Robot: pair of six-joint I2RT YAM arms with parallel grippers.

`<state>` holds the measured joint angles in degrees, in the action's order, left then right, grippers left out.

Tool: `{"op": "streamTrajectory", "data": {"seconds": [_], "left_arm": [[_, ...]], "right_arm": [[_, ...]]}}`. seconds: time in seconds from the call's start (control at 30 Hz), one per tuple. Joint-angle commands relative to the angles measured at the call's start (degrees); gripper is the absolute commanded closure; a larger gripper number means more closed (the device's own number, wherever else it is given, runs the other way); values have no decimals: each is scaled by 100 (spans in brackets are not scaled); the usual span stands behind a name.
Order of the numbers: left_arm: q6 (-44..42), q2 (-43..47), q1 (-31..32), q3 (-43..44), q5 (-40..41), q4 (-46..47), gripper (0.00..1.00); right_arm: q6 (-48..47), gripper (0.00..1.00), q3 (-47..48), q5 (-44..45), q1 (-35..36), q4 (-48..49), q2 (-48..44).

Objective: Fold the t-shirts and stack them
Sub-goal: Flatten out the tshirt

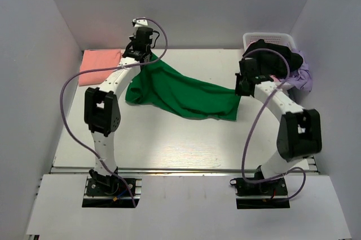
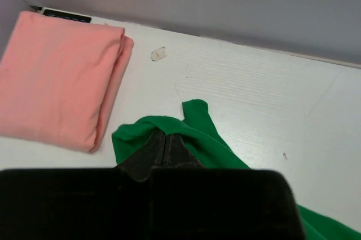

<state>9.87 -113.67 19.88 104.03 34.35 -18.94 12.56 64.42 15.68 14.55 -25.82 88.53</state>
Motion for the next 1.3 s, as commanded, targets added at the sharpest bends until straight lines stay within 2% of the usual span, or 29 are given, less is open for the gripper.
{"op": "streamTrajectory", "data": {"seconds": [0.0,0.1,0.17,0.27,0.33,0.6,0.77,1.0,1.27], "left_arm": [[-108,-400,-177,661,-577,504,100],[-213,-981,-300,1074,-1070,716,100],[-213,-1183,-353,1260,-1246,716,100],[-213,-1167,-405,1261,-1299,856,100],[-213,-948,-406,936,-1246,979,100],[-275,1195,-459,-593,-851,1437,100],[-407,2918,-459,-1262,-578,1621,100],[-635,4508,-406,-1368,-1017,1561,100],[-697,5275,-353,-613,-1737,945,100]], "right_arm": [[-175,100,912,-485,-250,596,636],[-131,100,1721,-741,-356,535,1463],[-271,100,2318,-1040,-382,517,1701],[-525,100,2715,-1138,-409,403,1703],[-614,100,2751,-1068,-452,350,1510],[-755,100,2294,-874,-549,754,-105],[-869,100,2180,-654,-593,789,-986],[-1089,100,2373,-637,-620,842,-2058],[-1536,100,2759,-611,-611,571,-3043]]}}
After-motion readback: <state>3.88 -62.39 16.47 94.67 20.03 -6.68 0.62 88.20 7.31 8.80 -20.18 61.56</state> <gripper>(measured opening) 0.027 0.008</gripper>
